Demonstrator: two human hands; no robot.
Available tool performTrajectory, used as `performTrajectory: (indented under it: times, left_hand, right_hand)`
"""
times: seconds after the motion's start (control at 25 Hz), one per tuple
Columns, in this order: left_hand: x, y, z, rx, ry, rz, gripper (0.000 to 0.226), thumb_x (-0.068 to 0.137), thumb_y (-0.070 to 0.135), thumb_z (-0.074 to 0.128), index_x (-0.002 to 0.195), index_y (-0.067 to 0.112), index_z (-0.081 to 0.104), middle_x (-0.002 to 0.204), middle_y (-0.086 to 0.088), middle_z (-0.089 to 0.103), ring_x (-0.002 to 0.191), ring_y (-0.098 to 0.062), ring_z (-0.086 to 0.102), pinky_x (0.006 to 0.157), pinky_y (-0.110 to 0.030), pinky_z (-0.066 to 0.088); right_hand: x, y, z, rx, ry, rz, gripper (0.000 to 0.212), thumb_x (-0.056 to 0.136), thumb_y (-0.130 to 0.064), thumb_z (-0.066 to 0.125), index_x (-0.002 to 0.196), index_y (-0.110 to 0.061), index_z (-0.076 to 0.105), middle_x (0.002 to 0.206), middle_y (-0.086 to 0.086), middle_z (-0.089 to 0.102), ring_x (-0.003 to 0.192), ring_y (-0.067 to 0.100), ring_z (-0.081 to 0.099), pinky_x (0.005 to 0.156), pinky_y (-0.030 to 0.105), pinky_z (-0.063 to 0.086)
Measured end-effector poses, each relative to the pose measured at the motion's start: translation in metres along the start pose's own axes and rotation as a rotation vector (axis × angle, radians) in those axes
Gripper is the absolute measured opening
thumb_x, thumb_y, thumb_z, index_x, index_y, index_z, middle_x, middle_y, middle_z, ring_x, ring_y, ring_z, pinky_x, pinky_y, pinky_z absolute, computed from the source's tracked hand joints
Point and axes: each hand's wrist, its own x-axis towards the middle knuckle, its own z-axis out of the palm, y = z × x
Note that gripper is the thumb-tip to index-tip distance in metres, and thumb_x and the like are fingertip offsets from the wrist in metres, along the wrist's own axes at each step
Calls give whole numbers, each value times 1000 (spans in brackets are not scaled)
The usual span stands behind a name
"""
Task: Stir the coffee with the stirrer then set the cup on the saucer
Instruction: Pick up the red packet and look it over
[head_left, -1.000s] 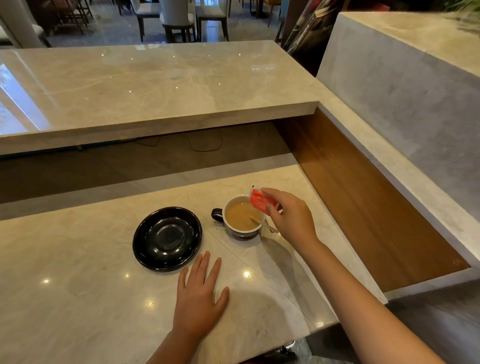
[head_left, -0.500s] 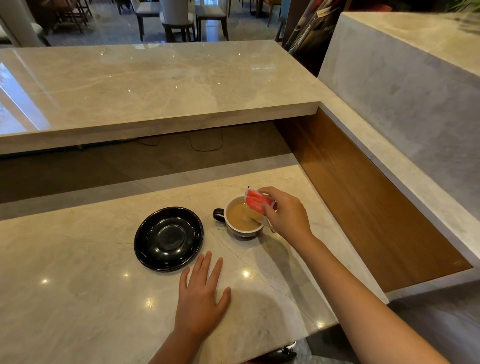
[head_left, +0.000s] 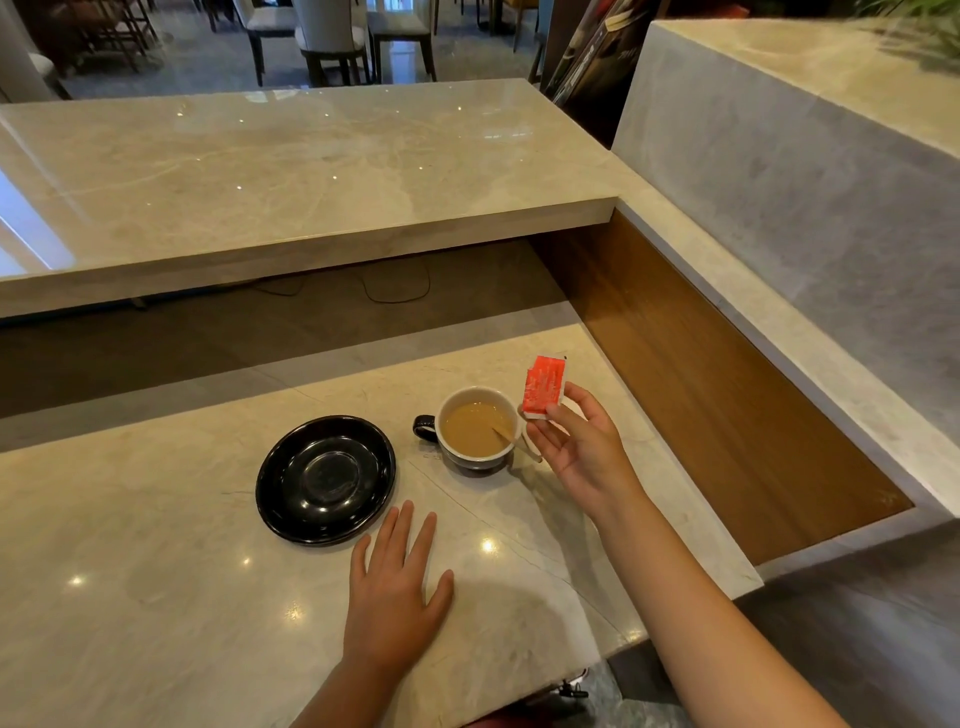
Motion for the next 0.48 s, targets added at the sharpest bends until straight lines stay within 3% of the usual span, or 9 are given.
performTrajectory:
  times: [0.12, 0.28, 0.48]
  left_hand:
    - [0, -1, 0, 5, -3, -1, 64, 85, 53, 38, 141, 23, 35, 149, -7, 28, 137, -19, 15, 107, -40, 5]
    - [0, -1, -1, 13, 7, 10, 64, 85, 52, 38, 141, 22, 36, 148, -8, 30, 137, -19, 15, 106, -42, 8]
    - [1, -1, 1, 32, -3, -6, 64, 85, 54, 36, 141, 22, 35, 149, -8, 28, 137, -20, 16, 106, -48, 16]
  right_hand:
    - [-2, -6, -7, 202, -17, 19, 30, 87, 3, 50, 113, -10, 53, 85, 13, 74, 73, 18, 71, 57, 21, 57]
    - [-5, -7, -22, 334, 26, 47, 17, 87, 0, 50, 97, -10, 61, 73, 8, 76, 66, 13, 71, 55, 18, 56]
    - [-4, -1, -55, 254, 190, 11, 12, 86, -2, 55, 95, -5, 62, 74, 9, 75, 62, 12, 70, 52, 18, 56]
